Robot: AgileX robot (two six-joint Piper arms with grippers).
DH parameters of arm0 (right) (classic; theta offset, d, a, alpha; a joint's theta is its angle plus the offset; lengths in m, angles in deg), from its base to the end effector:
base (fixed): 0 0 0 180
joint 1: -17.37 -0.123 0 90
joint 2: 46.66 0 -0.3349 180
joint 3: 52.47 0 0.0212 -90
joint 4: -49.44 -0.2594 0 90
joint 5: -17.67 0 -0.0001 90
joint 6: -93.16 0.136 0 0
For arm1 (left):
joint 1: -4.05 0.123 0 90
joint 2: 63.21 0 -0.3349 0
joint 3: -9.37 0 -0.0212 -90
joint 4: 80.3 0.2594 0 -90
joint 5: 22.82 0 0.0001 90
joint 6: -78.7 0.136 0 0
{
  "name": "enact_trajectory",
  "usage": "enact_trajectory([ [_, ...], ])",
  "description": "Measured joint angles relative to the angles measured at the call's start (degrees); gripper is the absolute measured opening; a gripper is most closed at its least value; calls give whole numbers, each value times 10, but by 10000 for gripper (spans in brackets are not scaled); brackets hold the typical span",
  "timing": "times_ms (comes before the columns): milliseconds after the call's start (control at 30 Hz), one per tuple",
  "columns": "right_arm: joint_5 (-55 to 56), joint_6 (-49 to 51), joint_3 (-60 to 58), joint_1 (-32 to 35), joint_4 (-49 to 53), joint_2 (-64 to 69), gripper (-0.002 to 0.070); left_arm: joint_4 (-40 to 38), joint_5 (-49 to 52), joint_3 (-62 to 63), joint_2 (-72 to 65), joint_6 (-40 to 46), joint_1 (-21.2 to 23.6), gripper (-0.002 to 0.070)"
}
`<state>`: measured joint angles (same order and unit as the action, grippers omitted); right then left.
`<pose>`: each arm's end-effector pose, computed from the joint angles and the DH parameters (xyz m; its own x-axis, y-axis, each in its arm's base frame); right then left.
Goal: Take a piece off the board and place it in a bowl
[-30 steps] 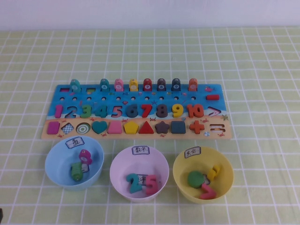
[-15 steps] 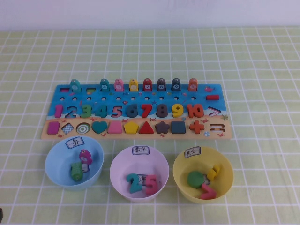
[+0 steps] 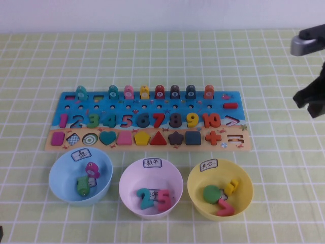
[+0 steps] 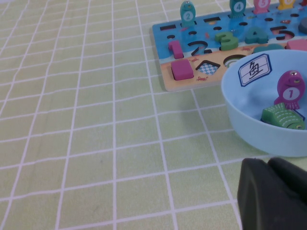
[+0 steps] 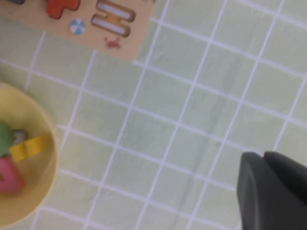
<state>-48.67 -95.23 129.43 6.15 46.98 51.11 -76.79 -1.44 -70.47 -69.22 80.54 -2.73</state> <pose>0.3393 0.0728 0.3200 -0.8995 -0.3097 -0.3081 -0.3248 0.9458 -0.0023 0.0540 -0.0034 0.1577 -0.2837 0.1234 -0.9509 0.1226 0.9882 0.0916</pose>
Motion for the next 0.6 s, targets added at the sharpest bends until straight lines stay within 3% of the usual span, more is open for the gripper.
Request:
enact_trajectory([
  [133, -30, 26, 110, -34, 55, 88, -18, 0, 0, 0, 0, 0, 0, -5],
  [600, -44, 34, 448, -95, 91, 330, -18, 4, 0, 0, 0, 0, 0, -5],
])
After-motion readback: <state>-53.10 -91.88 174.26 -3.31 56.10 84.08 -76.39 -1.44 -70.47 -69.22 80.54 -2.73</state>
